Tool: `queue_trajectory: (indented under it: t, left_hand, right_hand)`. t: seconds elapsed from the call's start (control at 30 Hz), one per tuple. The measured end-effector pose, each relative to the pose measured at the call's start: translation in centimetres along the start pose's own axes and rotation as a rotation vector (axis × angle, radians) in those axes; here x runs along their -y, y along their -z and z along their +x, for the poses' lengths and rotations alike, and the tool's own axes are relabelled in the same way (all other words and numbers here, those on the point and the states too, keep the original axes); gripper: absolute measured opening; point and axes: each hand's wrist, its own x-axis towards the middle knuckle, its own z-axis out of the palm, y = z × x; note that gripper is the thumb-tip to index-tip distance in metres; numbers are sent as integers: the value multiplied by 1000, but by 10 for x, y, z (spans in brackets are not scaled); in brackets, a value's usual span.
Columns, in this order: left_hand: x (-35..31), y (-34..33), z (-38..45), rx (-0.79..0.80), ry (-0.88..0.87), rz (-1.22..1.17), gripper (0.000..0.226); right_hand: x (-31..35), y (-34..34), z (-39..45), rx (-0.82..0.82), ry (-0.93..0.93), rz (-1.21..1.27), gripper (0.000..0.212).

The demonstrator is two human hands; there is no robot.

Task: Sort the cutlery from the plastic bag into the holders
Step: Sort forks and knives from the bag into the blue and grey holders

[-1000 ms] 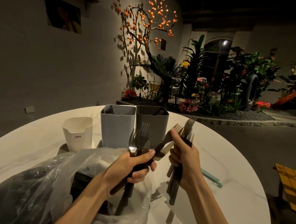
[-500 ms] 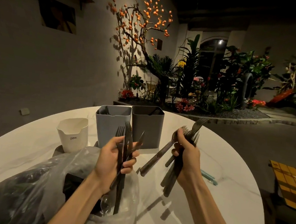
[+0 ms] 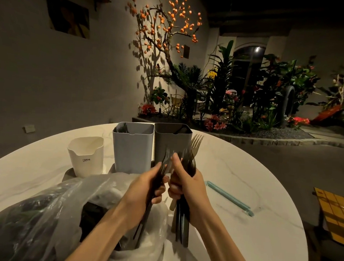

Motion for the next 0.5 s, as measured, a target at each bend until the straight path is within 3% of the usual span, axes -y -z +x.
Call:
queue_trajectory:
  t: [0.17,0.5]
  left_hand:
    - [7,-9,0,-125,-89,177,34]
    - [2,-12,-4,-58,-67,8,50]
  right_hand:
    - [-6,-4,0,-90,67,-95,26]
    - [-11,-1,6,-288,102,-7,19]
